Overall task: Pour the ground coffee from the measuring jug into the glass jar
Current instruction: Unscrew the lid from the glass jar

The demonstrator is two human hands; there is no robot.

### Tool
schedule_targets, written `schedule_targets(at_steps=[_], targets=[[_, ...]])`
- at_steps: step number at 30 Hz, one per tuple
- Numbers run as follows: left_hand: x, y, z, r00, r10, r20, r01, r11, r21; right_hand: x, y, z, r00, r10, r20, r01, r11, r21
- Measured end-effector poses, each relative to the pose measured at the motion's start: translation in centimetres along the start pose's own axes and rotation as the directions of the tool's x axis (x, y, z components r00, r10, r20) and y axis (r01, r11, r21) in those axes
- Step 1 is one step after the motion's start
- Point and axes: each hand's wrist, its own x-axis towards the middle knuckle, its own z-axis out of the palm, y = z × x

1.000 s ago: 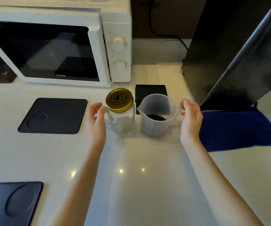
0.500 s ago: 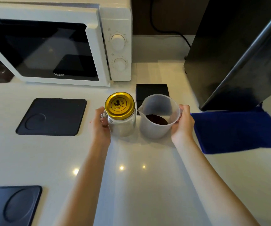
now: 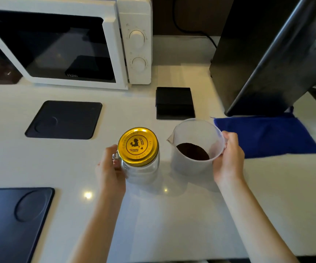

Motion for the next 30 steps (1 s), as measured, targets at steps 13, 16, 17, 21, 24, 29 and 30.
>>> schedule_targets(at_steps=[13,16,17,21,24,29,30], targets=[[-2.2,-1.1,-2.7,0.999,-0.019,0.046,0.016,0.997,0.07,-4.2,2.8,-2.6,0.992,0.075,-0.105,-0.072,0.997,0.028],[-2.2,-1.2,-2.8,0.999,-0.015,0.051,0.012,0.998,0.054,-4.3,3.2,-2.5,0.991,0.069,-0.112,-0.067,0.997,0.028],[-2.1,-1.2,-2.8,0.998,-0.011,0.056,0.008,0.999,0.052,-4.3,3.4,-2.5,0.992,0.065,-0.11,-0.063,0.998,0.023],[-2.1,-1.6,-2.7,0.998,0.011,0.067,-0.013,0.999,0.03,-3.9,3.6,-2.9,0.995,0.042,-0.088,-0.042,0.999,0.005],[-2.3,-1.6,-2.7,0.996,0.031,0.088,-0.029,0.999,-0.021,-3.6,4.0,-3.3,0.998,0.029,-0.058,-0.029,1.0,-0.004],[-1.9,-1.8,-3.3,0.994,0.077,0.08,-0.081,0.996,0.046,-2.9,3.9,-4.5,0.977,-0.203,0.057,0.211,0.959,-0.192],[-2.1,-1.8,-3.5,0.991,0.101,0.093,-0.109,0.991,0.084,-2.9,3.5,-4.7,0.959,-0.262,0.104,0.281,0.925,-0.255]])
